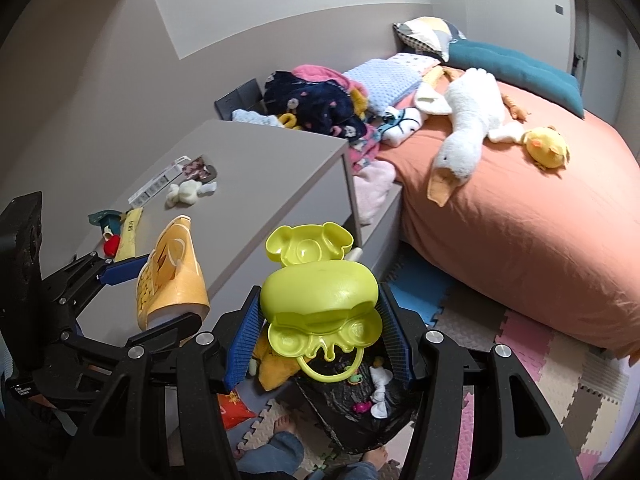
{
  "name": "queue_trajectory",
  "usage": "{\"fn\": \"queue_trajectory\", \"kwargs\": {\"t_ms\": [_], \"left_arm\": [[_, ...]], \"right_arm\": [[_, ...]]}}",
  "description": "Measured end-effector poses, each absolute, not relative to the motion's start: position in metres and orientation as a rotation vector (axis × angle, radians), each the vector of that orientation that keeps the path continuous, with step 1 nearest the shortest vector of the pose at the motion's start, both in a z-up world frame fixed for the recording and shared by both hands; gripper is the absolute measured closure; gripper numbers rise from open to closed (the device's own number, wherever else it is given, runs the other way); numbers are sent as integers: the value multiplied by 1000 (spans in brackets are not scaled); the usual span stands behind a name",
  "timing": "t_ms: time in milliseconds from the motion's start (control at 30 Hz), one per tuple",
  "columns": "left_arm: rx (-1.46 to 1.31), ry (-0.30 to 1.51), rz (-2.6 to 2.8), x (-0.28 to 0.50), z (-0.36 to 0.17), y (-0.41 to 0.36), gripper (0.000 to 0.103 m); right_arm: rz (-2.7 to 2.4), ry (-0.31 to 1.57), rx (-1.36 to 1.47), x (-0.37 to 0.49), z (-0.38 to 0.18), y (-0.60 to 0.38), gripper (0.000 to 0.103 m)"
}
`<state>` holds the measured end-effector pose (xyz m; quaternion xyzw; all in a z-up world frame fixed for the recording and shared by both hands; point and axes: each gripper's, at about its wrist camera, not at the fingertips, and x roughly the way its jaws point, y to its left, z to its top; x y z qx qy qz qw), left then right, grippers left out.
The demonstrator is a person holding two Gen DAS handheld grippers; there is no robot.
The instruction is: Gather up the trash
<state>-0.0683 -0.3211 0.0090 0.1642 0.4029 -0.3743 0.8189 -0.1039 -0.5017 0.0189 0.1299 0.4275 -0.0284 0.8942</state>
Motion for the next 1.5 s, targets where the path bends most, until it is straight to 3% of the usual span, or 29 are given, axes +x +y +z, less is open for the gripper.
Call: {"fn": "queue_trajectory", "kwargs": {"t_ms": [533,600,667,1500], "left_arm": [[425,928,-941,-87,-12,-371,20],[450,942,-945,-90,-17,-375,6],[469,941,-924,-90,-20,-377,6],[442,954,-796,-71,-20,-354,6]], "right_arm": [[-139,916,306,-134,8,-544,46],[-144,908,325,-137,8,-549,33],[-164,892,328,-140,10,-554,27],[-97,920,302,-117,4,-541,27]]}}
